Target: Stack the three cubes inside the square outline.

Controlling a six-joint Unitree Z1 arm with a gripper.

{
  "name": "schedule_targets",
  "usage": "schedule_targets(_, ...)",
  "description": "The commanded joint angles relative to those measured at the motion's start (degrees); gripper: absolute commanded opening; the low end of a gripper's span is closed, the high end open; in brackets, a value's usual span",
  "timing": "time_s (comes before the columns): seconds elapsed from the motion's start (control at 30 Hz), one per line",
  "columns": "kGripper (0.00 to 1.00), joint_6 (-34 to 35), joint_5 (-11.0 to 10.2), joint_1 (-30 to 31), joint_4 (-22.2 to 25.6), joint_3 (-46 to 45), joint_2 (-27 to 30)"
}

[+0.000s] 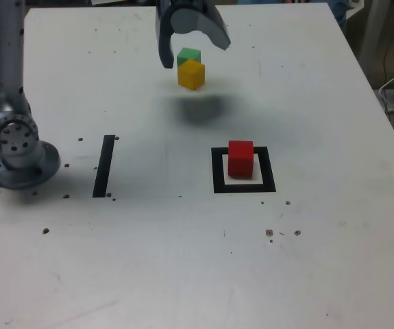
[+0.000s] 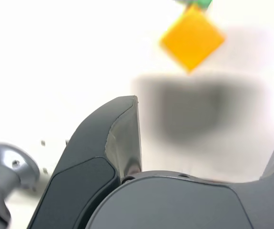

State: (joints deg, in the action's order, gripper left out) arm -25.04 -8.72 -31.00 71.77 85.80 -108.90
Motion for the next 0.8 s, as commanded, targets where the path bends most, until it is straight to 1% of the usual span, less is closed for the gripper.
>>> schedule_targets(0.0, 1.0, -2.3, -1.1, -0.8, -0.8, -0.1, -0.9)
schedule_targets(0.1, 1.0, -5.7, -4.0, -1.9, -1.5, -0.8, -1.9)
schedule_targets(0.13, 1.0, -7.3, -5.2, -2.2, -1.8, -1.2, -2.3)
schedule_targets(0.23, 1.0, -11.7, -7.1, -2.5, -2.8, -2.2, -3.2)
schedule_targets(0.3, 1.0, -14.3, -7.4, -2.3, -3.7, -3.0, -3.5)
schedule_targets(0.4, 0.99, -16.2, -7.2, -1.6, -4.8, -4.3, -3.7)
schedule_targets(0.6, 0.98, -16.9, -7.0, -0.6, -5.9, -5.1, -4.8)
schedule_targets(0.77, 0.96, -17.0, -7.7, -0.1, -6.9, -4.5, -7.4)
